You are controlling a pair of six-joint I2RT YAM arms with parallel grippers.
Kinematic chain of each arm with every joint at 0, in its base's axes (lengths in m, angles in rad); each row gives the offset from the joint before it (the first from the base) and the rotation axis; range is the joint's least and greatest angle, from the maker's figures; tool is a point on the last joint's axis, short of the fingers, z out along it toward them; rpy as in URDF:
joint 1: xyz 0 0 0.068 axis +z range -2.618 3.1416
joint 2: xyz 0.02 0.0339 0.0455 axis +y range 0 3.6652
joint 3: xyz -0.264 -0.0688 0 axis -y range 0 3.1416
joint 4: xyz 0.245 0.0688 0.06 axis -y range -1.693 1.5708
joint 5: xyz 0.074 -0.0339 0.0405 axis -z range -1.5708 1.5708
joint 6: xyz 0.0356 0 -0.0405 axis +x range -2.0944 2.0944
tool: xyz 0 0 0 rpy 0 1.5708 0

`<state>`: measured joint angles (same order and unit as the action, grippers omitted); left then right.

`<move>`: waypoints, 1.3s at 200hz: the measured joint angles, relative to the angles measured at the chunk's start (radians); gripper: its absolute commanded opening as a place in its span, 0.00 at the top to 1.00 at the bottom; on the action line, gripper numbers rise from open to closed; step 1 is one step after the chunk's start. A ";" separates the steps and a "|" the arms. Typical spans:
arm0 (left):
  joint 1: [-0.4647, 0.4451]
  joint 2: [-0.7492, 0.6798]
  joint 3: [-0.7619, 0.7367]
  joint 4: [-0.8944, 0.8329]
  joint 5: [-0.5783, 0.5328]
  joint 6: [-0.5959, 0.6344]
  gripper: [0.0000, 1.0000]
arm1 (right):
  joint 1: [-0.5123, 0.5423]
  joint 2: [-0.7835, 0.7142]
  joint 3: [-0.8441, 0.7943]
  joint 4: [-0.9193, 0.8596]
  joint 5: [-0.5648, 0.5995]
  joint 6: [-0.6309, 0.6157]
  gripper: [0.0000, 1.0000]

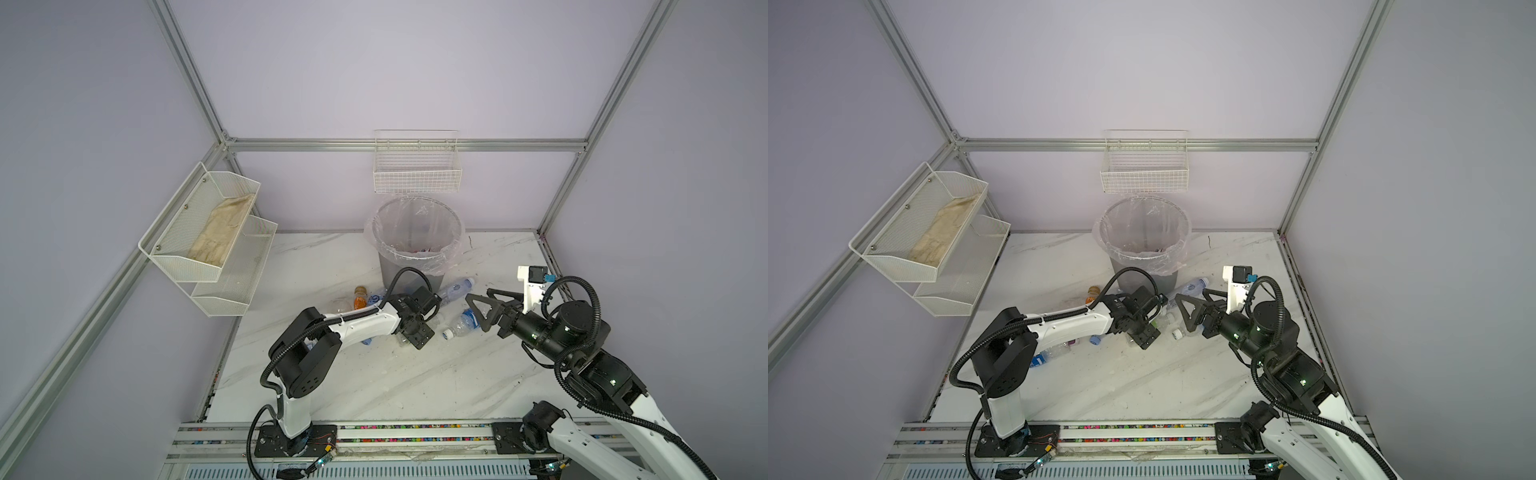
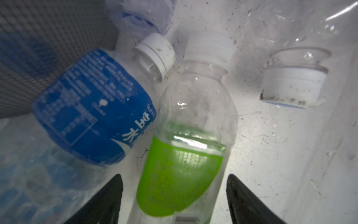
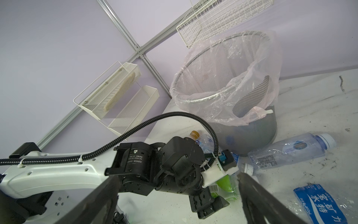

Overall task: Throw the plastic bottles in the bin
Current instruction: 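Lower the left gripper onto the lime-green-label bottle and close on it, then lift the lime-green-label bottle with the left gripper over the bin opening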

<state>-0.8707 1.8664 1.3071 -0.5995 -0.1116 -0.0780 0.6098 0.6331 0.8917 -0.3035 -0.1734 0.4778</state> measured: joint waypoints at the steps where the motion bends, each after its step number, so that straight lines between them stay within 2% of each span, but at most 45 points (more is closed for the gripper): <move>1: 0.000 0.000 0.000 0.000 0.001 -0.002 0.32 | 0.000 0.000 0.000 0.000 0.000 0.000 0.03; 39: -0.024 0.000 -0.003 -0.003 0.003 -0.018 0.50 | 0.000 0.000 0.000 0.000 0.002 0.009 0.03; 86: -0.062 -0.022 -0.034 0.007 -0.016 -0.043 0.61 | 0.000 -0.013 0.000 0.000 0.002 0.018 0.03; 144: -0.121 -0.099 -0.062 -0.048 -0.054 -0.068 0.64 | 0.000 -0.024 0.000 0.000 0.004 0.035 0.03; 217: -0.186 -0.344 -0.060 -0.126 -0.147 -0.068 0.65 | 0.000 -0.043 0.000 -0.003 0.040 0.045 0.03; 260: -0.208 -0.486 -0.052 -0.158 -0.164 -0.050 0.67 | 0.000 -0.054 0.000 -0.009 0.077 0.055 0.03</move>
<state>-1.0790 1.3808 1.2549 -0.7574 -0.2752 -0.1284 0.6098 0.5789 0.8917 -0.3122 -0.0963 0.5327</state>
